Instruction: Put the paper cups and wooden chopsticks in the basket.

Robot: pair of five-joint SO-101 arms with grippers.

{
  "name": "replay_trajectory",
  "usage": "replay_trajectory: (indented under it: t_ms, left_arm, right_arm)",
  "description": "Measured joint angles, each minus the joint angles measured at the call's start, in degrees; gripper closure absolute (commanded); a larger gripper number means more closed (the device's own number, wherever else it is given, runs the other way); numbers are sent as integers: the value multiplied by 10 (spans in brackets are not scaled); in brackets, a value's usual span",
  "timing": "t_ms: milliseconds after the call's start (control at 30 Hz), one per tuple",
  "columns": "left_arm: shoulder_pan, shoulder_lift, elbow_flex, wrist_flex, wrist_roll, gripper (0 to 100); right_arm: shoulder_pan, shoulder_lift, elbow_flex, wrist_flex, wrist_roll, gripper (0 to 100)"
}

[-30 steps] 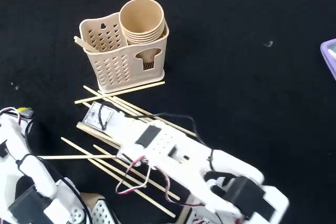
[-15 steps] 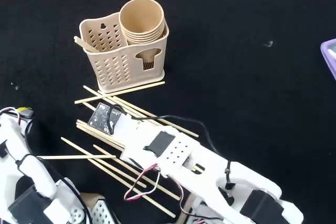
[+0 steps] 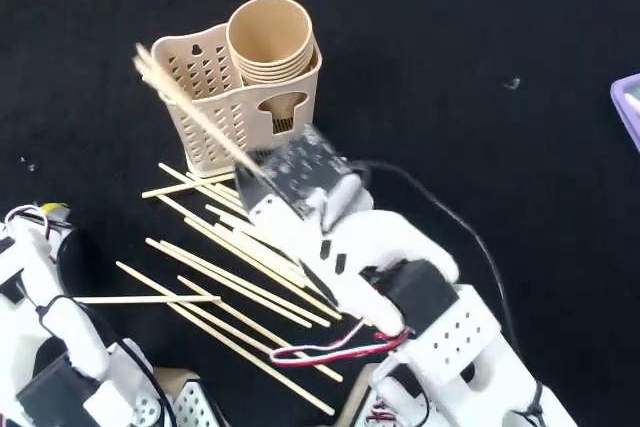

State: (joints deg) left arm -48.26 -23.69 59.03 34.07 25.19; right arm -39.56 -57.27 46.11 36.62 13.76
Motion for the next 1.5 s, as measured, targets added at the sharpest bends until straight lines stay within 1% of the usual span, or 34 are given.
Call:
replay_trajectory:
  t_ms: [133,300,367,500,600,767,900,1133,1500]
  left_arm:
    - [0,0,7,-2,0,679]
    - [0,0,7,-2,0,679]
    - [0,0,7,-2,0,679]
    - [0,0,7,-2,-1,679]
    - [0,0,7,-2,-1,679]
    - [0,0,7,-2,-1,679]
    - [-1,0,7,-2,-1,679]
    - [16,0,7,-2,-1,679]
    - [16,0,7,-2,-1,679]
  right_arm:
    - [3,19,-2,-142,-1,988]
    - [2,102,-11,-333,-1,988]
    - [2,147,-34,-377,-1,988]
    - [1,248,-120,-396,-4,988]
    - [8,324,-201,-399,-46,987]
    - [46,455,-325,-401,-137,987]
    - [60,542,-383,-401,-164,987]
    - [59,628,-389,-403,-165,987]
    - [59,668,-389,-403,-165,979]
